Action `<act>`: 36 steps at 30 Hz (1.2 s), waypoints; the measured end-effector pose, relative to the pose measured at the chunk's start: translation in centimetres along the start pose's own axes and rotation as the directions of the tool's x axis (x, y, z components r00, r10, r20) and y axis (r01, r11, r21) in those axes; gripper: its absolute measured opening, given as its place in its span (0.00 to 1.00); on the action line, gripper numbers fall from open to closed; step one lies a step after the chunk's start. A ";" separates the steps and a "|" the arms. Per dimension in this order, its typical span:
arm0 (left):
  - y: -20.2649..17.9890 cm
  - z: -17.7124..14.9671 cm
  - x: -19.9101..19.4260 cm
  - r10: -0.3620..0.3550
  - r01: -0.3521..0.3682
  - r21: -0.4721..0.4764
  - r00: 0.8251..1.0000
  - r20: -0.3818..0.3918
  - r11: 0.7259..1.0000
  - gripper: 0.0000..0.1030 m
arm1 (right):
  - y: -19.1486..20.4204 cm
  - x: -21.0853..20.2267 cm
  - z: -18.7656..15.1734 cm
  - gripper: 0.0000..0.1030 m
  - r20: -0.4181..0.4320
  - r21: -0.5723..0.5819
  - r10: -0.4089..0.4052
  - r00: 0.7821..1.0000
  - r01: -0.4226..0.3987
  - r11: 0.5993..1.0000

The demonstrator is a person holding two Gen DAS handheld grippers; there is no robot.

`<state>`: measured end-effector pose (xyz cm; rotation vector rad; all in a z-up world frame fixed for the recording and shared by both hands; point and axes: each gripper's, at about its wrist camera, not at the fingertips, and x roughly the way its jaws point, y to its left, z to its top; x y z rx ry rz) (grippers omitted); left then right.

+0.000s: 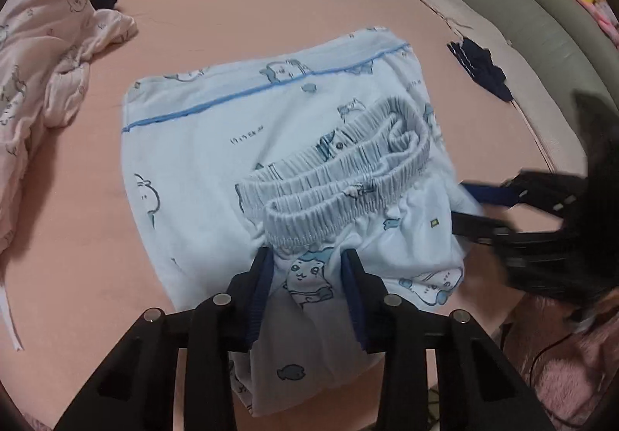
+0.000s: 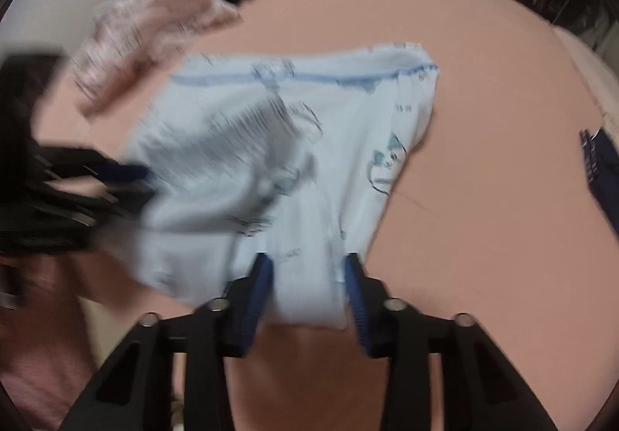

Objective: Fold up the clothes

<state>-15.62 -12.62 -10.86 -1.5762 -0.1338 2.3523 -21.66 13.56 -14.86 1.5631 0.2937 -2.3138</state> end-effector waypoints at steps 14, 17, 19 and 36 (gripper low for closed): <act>2.8 1.1 -5.0 -0.020 0.019 0.013 0.994 0.111 1.000 0.45 | -2.8 -3.3 0.3 0.29 0.111 0.134 0.056 0.992 -0.071 0.988; 1.8 0.8 -4.6 -0.032 0.025 0.057 0.993 0.113 0.998 0.45 | -2.1 -3.0 0.6 0.29 0.107 0.112 0.087 0.990 -0.099 0.989; 0.4 0.6 -3.9 0.019 -0.036 0.128 0.991 0.133 0.991 0.45 | -1.2 -2.4 1.3 0.29 0.111 0.084 0.111 0.988 -0.120 0.989; -1.5 1.1 -3.5 0.024 -0.034 0.225 0.999 0.046 0.974 0.38 | -3.3 -3.1 1.5 0.29 0.164 0.066 0.085 0.983 -0.097 0.993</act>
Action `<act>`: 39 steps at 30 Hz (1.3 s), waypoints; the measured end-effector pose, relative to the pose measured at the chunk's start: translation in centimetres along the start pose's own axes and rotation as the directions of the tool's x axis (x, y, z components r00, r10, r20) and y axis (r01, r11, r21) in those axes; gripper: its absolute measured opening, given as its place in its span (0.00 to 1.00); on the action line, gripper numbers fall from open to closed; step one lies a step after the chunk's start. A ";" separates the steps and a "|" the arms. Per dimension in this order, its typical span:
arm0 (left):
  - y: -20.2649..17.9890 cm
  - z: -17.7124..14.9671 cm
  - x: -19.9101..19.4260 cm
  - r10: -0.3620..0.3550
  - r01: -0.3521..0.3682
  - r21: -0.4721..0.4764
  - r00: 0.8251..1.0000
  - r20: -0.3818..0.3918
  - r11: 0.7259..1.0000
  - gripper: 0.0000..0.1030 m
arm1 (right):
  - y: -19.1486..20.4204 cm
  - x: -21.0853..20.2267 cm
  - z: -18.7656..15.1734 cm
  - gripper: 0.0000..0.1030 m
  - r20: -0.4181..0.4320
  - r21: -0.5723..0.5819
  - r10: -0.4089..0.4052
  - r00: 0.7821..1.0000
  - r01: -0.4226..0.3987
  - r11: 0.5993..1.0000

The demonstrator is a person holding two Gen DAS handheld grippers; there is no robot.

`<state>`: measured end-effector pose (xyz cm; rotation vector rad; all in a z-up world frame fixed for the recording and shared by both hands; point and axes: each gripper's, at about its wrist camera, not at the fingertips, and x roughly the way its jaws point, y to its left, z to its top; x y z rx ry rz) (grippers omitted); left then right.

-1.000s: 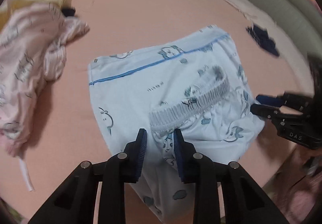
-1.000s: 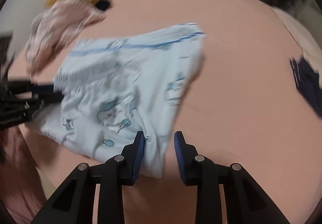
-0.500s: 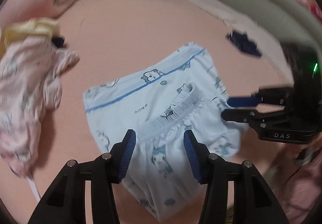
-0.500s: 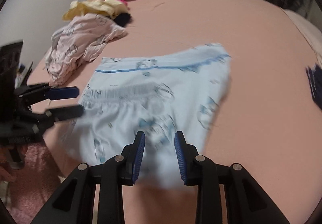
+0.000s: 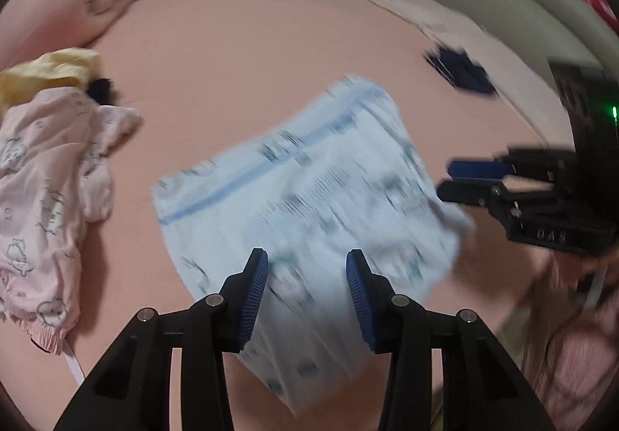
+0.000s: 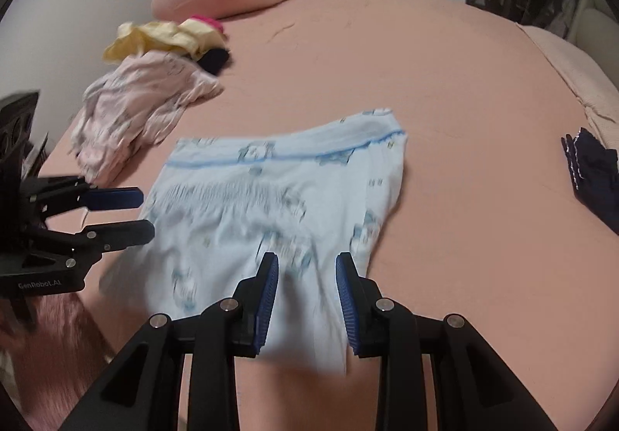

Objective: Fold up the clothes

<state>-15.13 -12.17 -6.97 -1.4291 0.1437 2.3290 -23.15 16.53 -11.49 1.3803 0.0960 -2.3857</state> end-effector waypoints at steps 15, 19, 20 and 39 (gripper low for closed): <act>-0.3 -2.5 1.5 0.026 -0.027 -0.013 0.997 -0.071 1.000 0.40 | 0.6 0.6 -2.7 0.39 -0.007 -0.092 -0.001 1.000 0.001 0.996; -0.3 -3.7 2.8 0.078 -0.074 0.040 0.992 -0.100 0.996 0.41 | 1.7 3.5 -4.1 0.36 -0.079 -0.149 -0.015 0.997 0.003 0.989; 0.0 -3.8 2.5 0.088 -0.083 0.044 0.991 -0.105 0.996 0.41 | 1.2 3.6 -4.4 0.36 -0.072 -0.145 -0.013 0.997 0.003 0.989; 3.9 -2.0 1.3 -0.076 0.083 -0.209 0.996 0.042 0.974 0.44 | 3.7 3.6 -2.1 0.54 0.016 -0.070 0.005 1.000 -0.003 0.998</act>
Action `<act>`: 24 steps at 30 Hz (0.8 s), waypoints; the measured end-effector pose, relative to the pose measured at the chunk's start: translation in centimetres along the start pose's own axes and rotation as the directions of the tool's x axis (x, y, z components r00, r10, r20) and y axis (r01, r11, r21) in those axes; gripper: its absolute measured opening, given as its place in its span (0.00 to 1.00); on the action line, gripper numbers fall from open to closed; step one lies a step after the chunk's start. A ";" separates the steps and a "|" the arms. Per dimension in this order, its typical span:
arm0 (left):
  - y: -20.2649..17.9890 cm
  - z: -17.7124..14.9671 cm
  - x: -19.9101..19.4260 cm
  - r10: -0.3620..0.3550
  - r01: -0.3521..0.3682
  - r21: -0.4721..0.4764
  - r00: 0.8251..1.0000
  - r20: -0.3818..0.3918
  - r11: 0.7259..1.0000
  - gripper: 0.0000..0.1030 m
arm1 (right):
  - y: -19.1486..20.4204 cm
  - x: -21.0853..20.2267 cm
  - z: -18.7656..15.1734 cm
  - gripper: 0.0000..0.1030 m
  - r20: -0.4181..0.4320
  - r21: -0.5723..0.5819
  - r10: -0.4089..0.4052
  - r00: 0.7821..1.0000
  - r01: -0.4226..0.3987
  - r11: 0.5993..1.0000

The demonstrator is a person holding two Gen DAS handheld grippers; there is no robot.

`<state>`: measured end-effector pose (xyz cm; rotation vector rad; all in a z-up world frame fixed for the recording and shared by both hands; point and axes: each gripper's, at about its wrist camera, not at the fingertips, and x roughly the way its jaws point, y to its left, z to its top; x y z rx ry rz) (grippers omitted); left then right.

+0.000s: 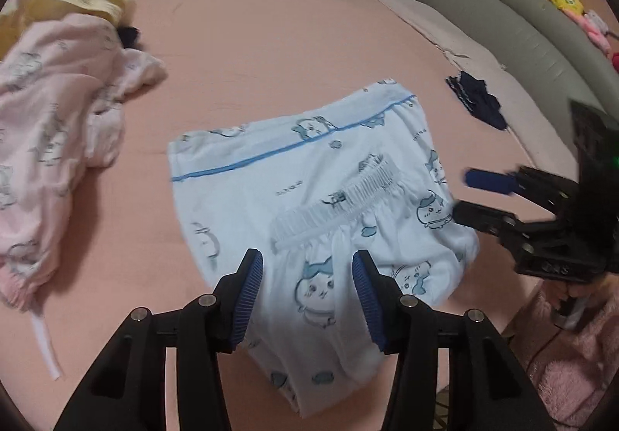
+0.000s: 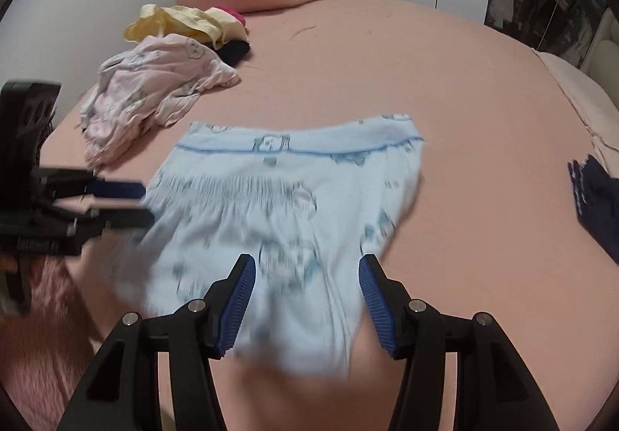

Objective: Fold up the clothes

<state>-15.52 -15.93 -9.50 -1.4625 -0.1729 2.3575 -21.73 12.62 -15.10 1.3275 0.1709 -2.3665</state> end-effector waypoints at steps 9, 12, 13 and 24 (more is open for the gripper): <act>-2.7 -0.4 0.0 0.026 -0.027 0.083 1.000 0.018 0.996 0.05 | 2.3 2.3 -0.9 0.09 -0.093 -0.050 0.066 0.994 -0.070 0.996; -2.9 1.2 -2.3 0.019 -0.028 0.089 0.995 0.099 0.996 0.05 | 1.9 0.1 -0.2 0.08 -0.010 -0.033 0.066 0.998 -0.066 0.997; -2.7 1.9 -3.0 0.019 -0.029 0.084 0.992 0.123 0.996 0.05 | 1.8 -0.9 0.4 0.08 0.034 -0.023 0.069 0.997 -0.068 0.997; 1.2 6.2 2.2 0.120 -0.120 0.015 0.993 0.006 0.993 0.15 | 0.6 4.7 4.7 0.41 -0.088 0.110 0.001 0.996 0.009 0.994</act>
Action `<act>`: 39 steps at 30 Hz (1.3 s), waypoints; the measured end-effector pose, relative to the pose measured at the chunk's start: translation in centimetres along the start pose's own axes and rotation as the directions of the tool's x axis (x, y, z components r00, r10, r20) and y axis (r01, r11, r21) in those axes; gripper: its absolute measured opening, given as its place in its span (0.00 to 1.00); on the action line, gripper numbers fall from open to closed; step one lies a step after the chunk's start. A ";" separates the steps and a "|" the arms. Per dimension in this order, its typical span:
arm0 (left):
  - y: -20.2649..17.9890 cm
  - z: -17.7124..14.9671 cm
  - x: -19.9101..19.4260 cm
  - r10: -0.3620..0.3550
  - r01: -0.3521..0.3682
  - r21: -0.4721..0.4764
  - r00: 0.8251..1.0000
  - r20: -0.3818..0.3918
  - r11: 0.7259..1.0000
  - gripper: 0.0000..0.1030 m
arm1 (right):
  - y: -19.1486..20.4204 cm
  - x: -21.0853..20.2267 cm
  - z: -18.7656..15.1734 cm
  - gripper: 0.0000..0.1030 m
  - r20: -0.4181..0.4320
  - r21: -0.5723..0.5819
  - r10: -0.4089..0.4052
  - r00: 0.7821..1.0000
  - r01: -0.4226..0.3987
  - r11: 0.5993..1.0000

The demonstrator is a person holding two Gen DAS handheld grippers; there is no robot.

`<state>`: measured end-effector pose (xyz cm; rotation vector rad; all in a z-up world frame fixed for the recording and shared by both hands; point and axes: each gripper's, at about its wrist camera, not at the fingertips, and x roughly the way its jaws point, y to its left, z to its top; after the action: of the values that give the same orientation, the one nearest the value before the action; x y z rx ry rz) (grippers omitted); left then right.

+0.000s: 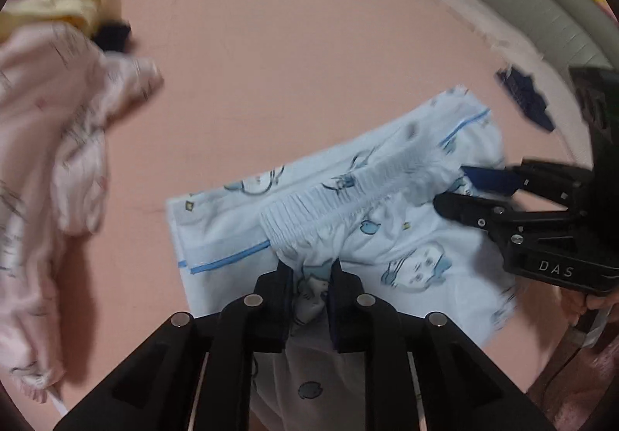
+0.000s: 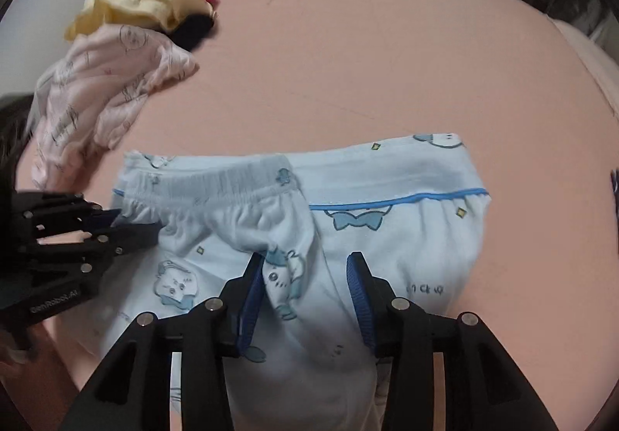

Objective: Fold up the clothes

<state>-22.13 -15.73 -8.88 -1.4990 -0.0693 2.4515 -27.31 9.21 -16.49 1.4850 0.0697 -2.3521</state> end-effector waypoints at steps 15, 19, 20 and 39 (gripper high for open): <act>-4.3 -5.0 0.3 0.015 0.027 0.459 0.996 -0.088 0.888 0.40 | 2.1 -2.4 -6.2 0.39 -0.049 -0.285 -0.044 0.998 0.028 0.958; -2.4 -4.1 -2.0 0.112 -0.069 0.442 0.991 -0.074 0.894 0.41 | -1.7 -4.4 -6.2 0.40 -0.037 -0.259 -0.186 0.982 0.170 0.951; -2.6 -4.0 -2.6 0.081 -0.049 0.425 0.995 -0.057 0.904 0.41 | -2.4 -4.8 -6.3 0.40 -0.034 -0.230 -0.158 0.987 0.146 0.962; -6.2 -5.9 -3.8 -0.048 0.083 0.466 0.995 -0.088 0.881 0.43 | -1.8 -5.7 -7.9 0.39 0.023 -0.203 -0.131 0.991 0.133 0.970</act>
<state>-14.04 -11.29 -7.27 -1.3358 0.4518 2.1444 -18.89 14.24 -15.30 1.4082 0.4075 -2.3714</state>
